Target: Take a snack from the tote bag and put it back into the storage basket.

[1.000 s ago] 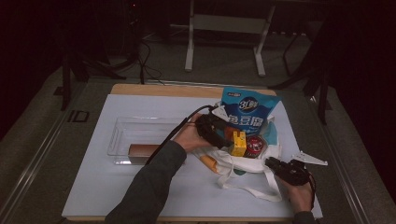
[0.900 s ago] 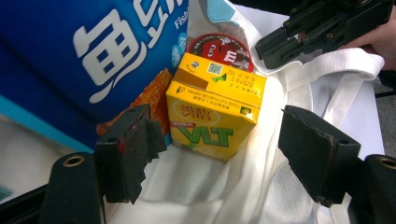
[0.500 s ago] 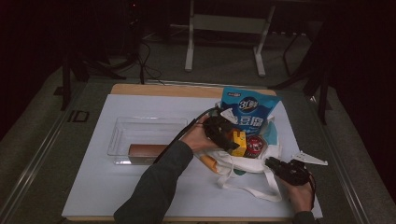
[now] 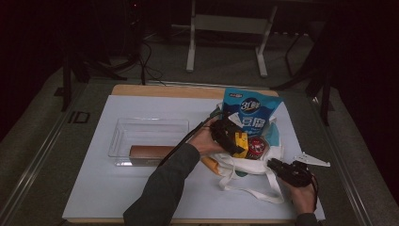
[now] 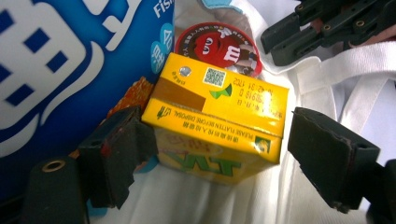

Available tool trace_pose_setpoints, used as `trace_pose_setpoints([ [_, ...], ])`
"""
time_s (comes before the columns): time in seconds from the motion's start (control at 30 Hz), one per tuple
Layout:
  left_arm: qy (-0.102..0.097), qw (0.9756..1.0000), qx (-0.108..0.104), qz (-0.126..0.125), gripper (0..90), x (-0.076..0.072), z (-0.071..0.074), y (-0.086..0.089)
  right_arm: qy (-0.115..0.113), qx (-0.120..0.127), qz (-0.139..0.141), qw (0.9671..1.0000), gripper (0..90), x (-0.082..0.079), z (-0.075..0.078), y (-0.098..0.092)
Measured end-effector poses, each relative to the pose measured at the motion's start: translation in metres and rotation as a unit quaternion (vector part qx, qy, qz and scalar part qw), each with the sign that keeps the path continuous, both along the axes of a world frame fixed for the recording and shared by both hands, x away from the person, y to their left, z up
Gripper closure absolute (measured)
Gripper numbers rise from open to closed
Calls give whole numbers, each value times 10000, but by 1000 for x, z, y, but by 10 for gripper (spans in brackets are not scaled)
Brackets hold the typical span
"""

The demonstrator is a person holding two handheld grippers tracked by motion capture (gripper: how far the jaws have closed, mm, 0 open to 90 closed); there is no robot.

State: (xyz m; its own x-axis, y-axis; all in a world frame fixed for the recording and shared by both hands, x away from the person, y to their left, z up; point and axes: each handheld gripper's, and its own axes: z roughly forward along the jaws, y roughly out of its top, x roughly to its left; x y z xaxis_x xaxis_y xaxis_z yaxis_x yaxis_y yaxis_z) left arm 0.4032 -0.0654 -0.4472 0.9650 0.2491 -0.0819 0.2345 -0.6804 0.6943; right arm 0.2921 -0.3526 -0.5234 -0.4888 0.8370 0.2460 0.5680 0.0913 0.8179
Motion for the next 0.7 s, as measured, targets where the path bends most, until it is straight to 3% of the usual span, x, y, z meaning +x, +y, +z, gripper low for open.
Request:
trace_pose_setpoints([
  [0.33,-154,9997,178,113,223,-4,-3,-5,2,-5,8,10000,712,0,0,0],
  [0.5,-275,9991,310,45,258,-9,-1,-2,-5,-6,8,10000,712,0,0,0],
  [0.7,-279,9993,240,88,260,-10,-2,-2,2,-7,1,10000,712,0,0,0],
])
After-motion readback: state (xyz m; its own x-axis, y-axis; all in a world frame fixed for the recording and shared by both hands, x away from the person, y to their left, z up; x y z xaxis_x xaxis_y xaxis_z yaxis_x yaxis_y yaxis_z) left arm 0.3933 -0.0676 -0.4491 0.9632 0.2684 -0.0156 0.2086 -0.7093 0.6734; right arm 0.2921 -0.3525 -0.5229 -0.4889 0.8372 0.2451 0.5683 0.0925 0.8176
